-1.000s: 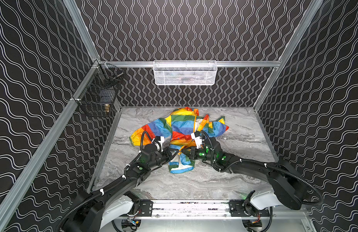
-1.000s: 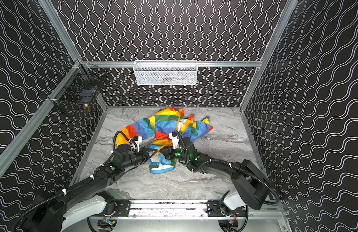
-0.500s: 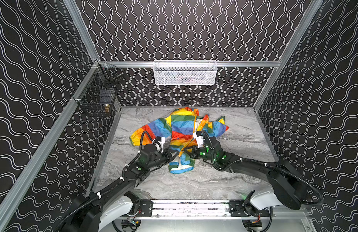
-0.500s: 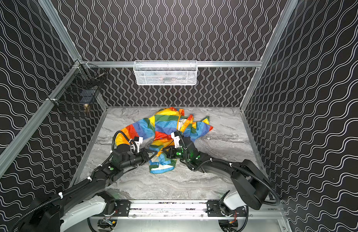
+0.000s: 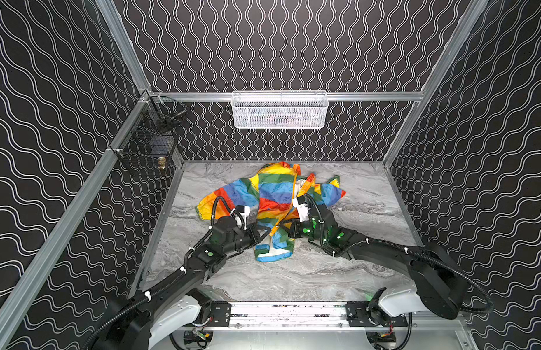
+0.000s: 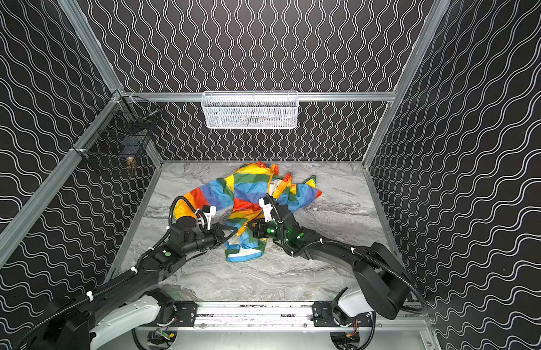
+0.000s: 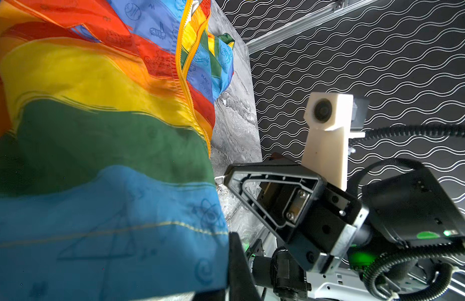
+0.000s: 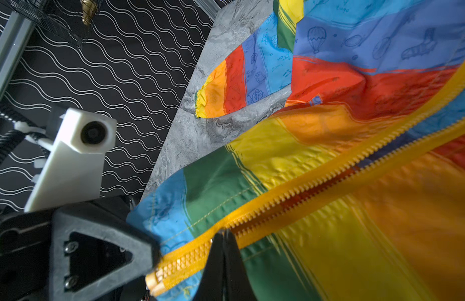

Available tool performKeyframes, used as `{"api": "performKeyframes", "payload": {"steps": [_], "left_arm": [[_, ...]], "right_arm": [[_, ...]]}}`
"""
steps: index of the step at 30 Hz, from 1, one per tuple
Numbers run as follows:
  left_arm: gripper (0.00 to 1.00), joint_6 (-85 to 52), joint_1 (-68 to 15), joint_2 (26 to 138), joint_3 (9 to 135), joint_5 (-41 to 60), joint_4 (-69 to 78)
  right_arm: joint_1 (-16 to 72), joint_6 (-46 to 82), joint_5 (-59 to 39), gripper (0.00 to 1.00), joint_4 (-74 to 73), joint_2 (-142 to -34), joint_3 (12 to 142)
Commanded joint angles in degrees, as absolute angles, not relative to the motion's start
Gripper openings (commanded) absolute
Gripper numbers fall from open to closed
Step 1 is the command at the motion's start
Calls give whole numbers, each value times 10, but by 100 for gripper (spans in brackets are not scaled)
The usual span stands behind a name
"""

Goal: Zip up the jacket

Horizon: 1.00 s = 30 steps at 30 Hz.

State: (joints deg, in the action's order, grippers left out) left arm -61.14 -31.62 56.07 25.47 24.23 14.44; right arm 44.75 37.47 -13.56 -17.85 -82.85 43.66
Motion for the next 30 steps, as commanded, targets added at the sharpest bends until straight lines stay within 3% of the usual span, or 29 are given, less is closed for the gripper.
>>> {"api": "performKeyframes", "payload": {"steps": [1, 2, 4, 7, 10, 13, 17, 24, 30], "left_arm": [[0, -594, -316, 554, 258, 234, 128], [0, -590, -315, 552, 260, 230, 118], [0, -580, -314, 550, 264, 222, 96], [0, -561, -308, 543, 273, 210, 54], [0, -546, -300, 536, 279, 203, 21], [0, -535, -288, 529, 281, 199, -2], [0, -521, -270, 520, 285, 201, -30], [0, -472, -236, 500, 320, 175, -127], [0, -429, -192, 495, 355, 147, -191]], "right_arm": [[444, 351, -116, 0, -141, -832, 457], [439, 345, -112, 0, -127, -832, 464], [419, 334, -97, 30, -98, -826, 478], [348, 328, -68, 58, -37, -815, 501], [244, 331, -59, 74, 21, -838, 534], [153, 311, -71, 80, 68, -900, 597], [91, 301, -114, 82, 71, -1000, 662], [69, 300, -152, 73, 76, -1134, 749], [76, 324, -212, 49, 25, -1146, 710]]}}
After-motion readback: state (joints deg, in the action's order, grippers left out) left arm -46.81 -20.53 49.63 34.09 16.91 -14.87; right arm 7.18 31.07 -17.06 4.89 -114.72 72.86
